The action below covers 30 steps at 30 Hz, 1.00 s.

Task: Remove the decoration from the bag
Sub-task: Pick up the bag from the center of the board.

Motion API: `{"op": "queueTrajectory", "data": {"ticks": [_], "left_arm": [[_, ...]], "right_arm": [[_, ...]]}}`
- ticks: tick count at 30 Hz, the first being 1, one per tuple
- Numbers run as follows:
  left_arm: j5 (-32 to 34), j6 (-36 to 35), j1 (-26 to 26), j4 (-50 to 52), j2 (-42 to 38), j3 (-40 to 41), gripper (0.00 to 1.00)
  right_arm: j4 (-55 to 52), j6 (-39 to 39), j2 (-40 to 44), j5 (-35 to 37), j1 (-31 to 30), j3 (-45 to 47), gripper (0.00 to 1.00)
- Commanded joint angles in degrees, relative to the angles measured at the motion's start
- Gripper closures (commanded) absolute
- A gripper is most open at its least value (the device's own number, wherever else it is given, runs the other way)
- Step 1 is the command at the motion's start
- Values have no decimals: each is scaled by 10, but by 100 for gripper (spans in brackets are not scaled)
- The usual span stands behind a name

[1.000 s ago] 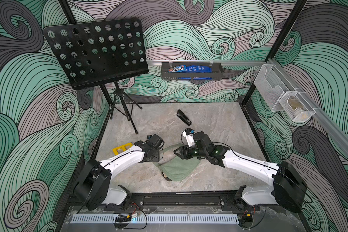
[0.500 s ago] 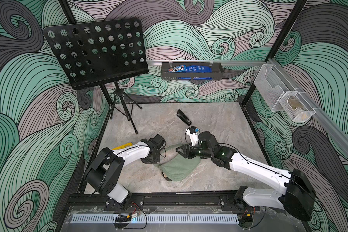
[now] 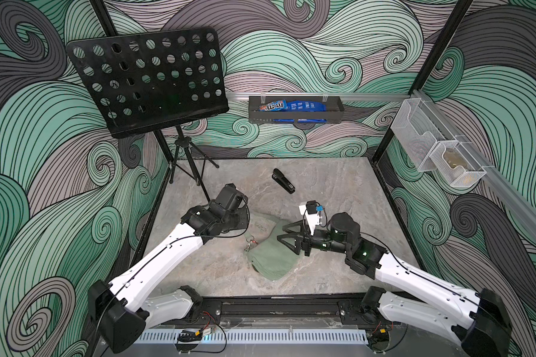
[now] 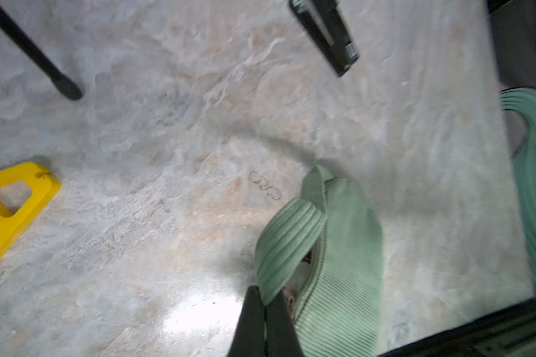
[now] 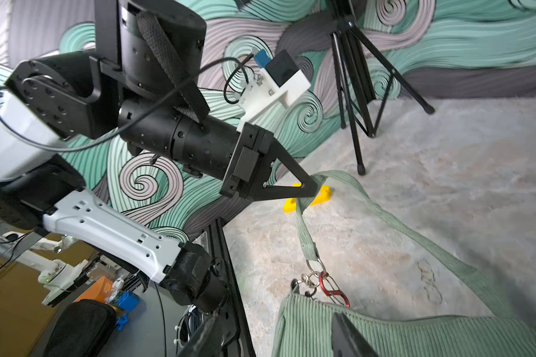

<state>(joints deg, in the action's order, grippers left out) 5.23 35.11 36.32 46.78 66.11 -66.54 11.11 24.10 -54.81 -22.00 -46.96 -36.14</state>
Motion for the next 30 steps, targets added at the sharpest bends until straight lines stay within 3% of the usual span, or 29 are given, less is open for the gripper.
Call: {"op": "queueTrajectory", "data": {"ticks": [1,8,13,18,24,30], "left_arm": [[-22,0,21,55,-1,-78,100],[-14,2,88,97,41,-226,100],[-14,3,121,95,67,-289,100],[-16,3,143,67,75,-303,100],[-12,6,155,55,80,-310,100],[-10,7,166,54,86,-327,100]], "right_arm": [[45,-43,9,-33,-1,-17,37],[57,-59,-36,-72,-2,-64,37],[66,-72,-61,-82,-4,-79,41],[61,-90,-56,-61,-4,-77,46],[73,-92,-53,-87,-4,-72,56],[61,-99,-56,-79,-4,-65,57]]}}
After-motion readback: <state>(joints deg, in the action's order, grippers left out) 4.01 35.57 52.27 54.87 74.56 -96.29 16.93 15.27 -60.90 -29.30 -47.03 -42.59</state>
